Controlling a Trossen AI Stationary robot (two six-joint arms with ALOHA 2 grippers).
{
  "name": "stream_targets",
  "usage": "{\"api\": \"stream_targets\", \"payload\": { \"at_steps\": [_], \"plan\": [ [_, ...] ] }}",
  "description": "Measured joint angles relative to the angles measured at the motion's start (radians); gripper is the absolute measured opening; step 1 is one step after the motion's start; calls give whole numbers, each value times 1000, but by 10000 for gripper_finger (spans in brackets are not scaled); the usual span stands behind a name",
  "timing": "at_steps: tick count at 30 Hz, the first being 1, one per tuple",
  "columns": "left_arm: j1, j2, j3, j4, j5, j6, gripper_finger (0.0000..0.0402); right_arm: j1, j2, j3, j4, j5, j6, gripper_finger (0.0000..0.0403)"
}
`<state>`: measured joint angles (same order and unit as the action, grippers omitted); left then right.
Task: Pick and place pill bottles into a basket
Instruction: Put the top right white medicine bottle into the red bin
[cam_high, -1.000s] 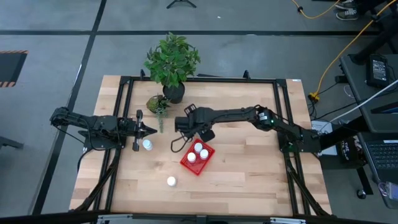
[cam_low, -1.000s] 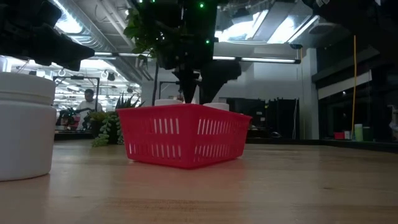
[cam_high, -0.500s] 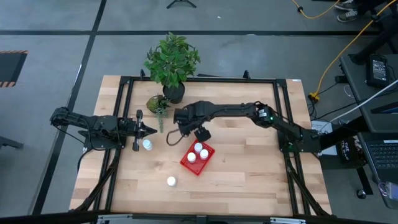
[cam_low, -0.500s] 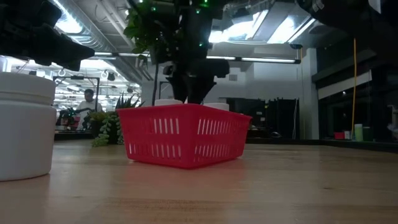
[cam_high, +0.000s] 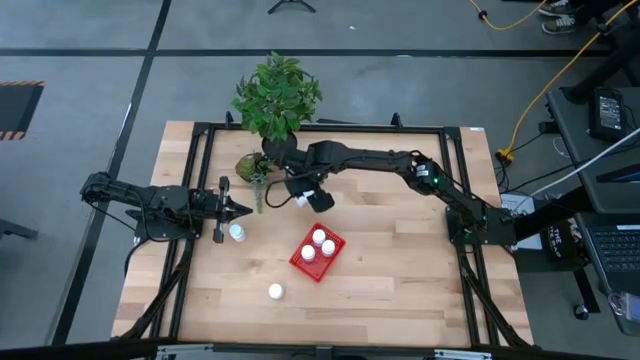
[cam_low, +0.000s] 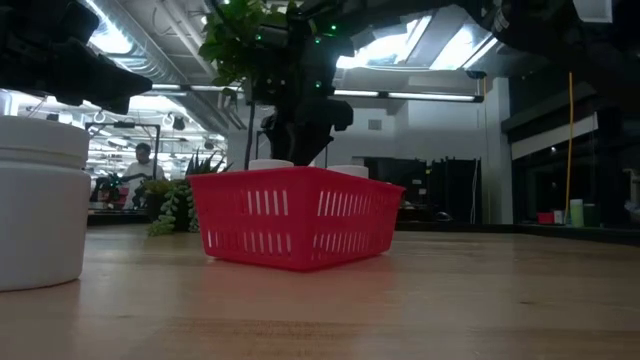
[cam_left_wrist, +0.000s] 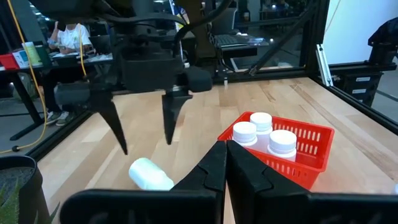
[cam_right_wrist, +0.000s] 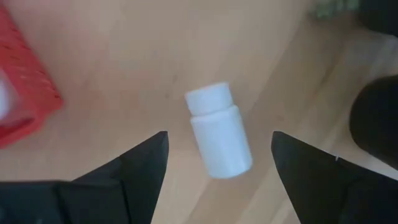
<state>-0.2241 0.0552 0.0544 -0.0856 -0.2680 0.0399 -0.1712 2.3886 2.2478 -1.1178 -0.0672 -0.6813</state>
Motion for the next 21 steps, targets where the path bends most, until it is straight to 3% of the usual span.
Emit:
{"api": "stream_targets", "payload": {
  "at_steps": [21],
  "plan": [
    [0,0,1,0,0,0,6,-49,71,0,32,-22,-1,287]
  ]
}}
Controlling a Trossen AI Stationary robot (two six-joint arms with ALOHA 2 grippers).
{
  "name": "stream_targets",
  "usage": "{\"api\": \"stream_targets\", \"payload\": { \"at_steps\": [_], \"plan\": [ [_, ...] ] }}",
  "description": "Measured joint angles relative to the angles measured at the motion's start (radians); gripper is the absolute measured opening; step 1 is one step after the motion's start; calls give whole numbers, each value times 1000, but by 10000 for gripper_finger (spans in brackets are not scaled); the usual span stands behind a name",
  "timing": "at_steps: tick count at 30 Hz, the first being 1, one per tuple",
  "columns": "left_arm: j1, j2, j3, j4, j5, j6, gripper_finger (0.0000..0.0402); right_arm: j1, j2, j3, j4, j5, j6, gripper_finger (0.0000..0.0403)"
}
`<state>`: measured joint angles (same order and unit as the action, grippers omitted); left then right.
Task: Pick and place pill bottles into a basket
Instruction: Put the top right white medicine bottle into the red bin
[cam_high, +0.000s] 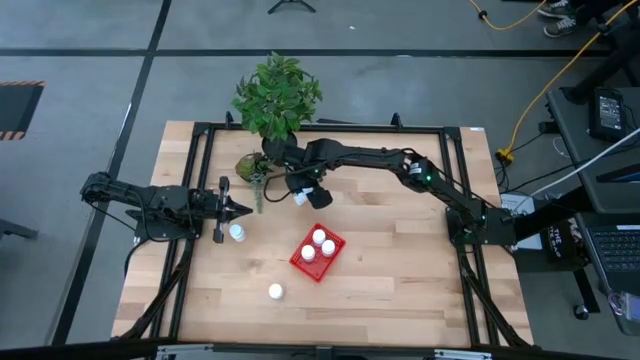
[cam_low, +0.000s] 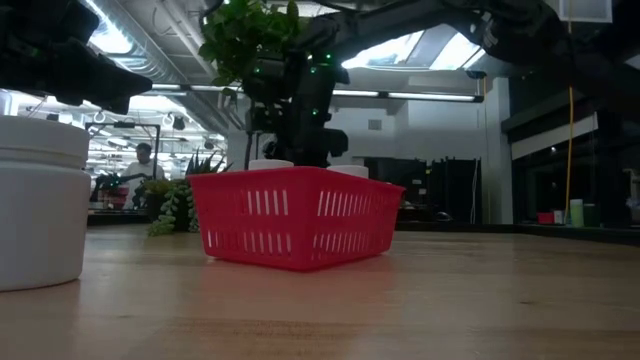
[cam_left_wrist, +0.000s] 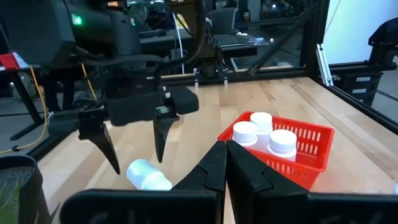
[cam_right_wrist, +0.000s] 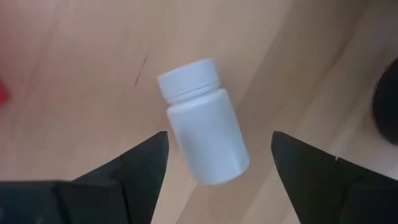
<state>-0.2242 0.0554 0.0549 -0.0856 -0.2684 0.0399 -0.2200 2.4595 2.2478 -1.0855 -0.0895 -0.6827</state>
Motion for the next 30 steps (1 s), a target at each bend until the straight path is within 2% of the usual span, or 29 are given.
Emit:
{"api": "stream_targets", "payload": {
  "at_steps": [10,17,23,30],
  "plan": [
    [0,0,0,0,0,0,6,3,4,-2,-18,-9,26,287],
    [0,0,0,0,0,0,7,5,4,-72,-2,-10,19,287],
    [0,0,0,0,0,0,4,10,4,-79,46,-10,24,285],
    [0,0,0,0,0,0,4,9,4,-79,50,-18,45,237]
  ]
}}
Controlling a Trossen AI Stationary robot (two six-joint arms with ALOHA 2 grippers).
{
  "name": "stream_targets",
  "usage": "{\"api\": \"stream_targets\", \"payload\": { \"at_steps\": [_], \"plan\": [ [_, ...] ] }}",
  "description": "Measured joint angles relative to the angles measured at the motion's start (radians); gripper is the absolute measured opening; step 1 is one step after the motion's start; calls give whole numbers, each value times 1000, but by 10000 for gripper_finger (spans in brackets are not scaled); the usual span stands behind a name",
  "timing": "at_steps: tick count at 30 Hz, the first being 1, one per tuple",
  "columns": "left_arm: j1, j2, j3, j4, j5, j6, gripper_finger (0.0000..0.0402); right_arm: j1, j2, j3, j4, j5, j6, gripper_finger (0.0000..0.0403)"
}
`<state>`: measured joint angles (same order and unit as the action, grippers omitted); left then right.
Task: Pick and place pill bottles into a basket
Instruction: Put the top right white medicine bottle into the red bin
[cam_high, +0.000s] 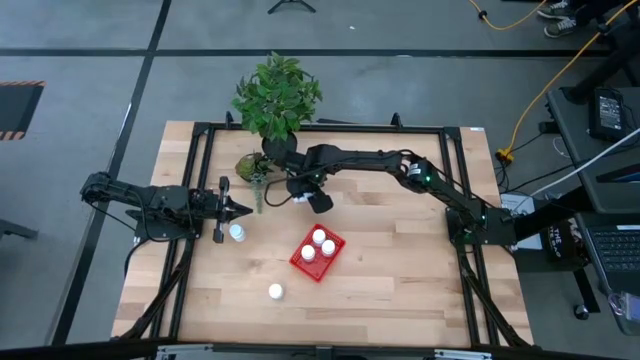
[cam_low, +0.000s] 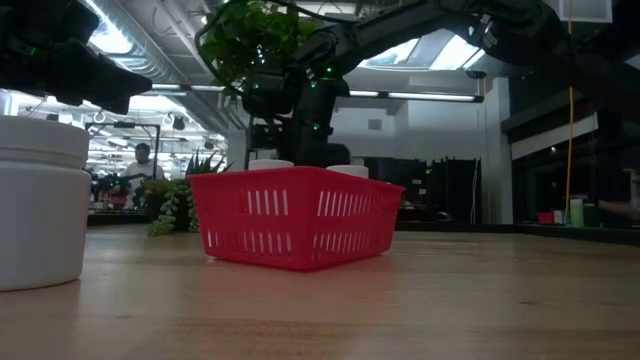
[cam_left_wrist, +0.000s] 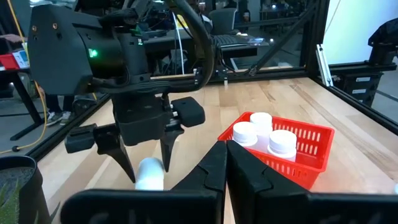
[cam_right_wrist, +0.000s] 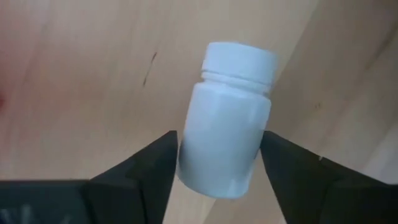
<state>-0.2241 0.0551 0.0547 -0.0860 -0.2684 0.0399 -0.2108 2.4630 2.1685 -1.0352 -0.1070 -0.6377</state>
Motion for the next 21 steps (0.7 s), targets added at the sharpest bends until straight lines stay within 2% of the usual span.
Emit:
{"api": "stream_targets", "payload": {
  "at_steps": [6,10,14,21],
  "plan": [
    [0,0,0,0,0,0,6,0,0,0,8,-18,9,170],
    [0,0,0,0,0,0,5,0,0,0,8,-26,9,145],
    [0,0,0,0,0,0,7,1,0,0,8,-26,9,158],
    [0,0,0,0,0,0,6,17,11,2,27,-26,38,224]
  ]
}}
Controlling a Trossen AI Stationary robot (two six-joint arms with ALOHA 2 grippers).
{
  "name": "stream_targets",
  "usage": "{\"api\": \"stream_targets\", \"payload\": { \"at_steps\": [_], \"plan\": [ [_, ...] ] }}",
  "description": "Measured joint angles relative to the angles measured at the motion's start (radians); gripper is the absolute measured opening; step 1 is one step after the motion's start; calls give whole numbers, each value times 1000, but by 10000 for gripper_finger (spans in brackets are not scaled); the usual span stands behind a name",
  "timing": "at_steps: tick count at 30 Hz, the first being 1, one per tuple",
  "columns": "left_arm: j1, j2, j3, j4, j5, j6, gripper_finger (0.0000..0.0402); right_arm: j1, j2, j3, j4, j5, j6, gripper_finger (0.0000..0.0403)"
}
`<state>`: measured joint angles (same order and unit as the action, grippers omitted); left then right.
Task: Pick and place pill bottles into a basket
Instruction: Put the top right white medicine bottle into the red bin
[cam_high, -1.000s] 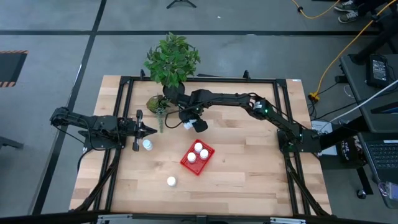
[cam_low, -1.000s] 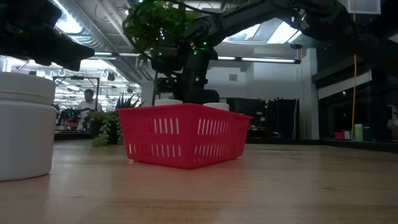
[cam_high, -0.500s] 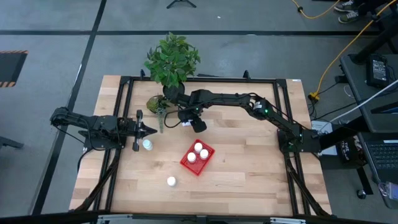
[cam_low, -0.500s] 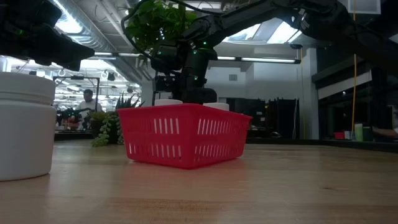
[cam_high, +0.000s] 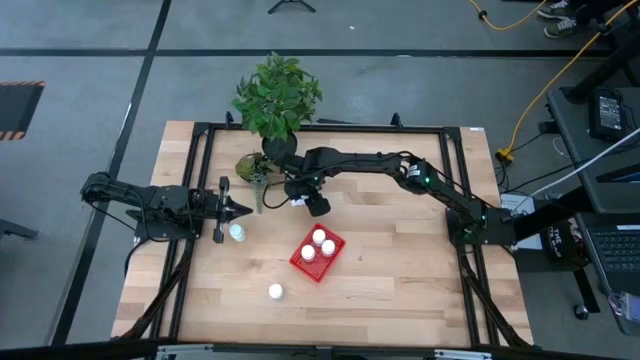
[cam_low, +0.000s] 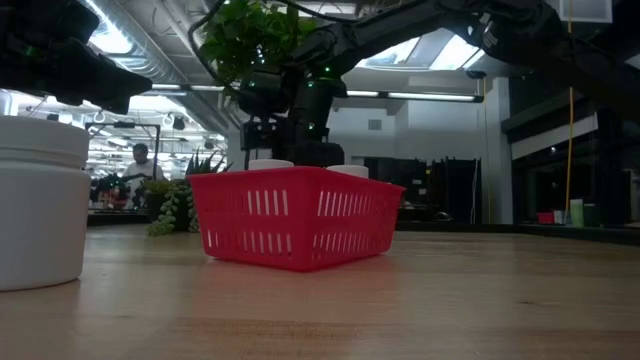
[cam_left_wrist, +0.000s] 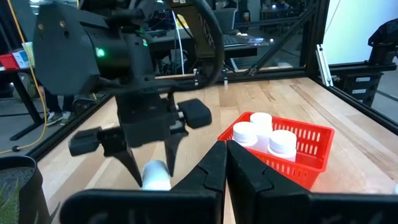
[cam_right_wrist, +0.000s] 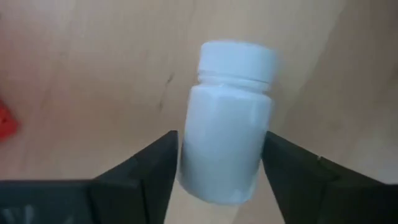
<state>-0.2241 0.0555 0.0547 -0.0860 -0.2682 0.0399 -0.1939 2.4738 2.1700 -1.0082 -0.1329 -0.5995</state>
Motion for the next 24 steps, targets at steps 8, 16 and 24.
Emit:
{"api": "stream_targets", "payload": {
  "at_steps": [8,16,24],
  "plan": [
    [0,0,0,0,0,0,4,0,40,2,-6,-2,-8,266],
    [0,0,0,0,0,0,3,2,48,33,30,1,19,163],
    [0,0,0,0,0,0,6,25,39,34,9,81,45,163]
  ]
}}
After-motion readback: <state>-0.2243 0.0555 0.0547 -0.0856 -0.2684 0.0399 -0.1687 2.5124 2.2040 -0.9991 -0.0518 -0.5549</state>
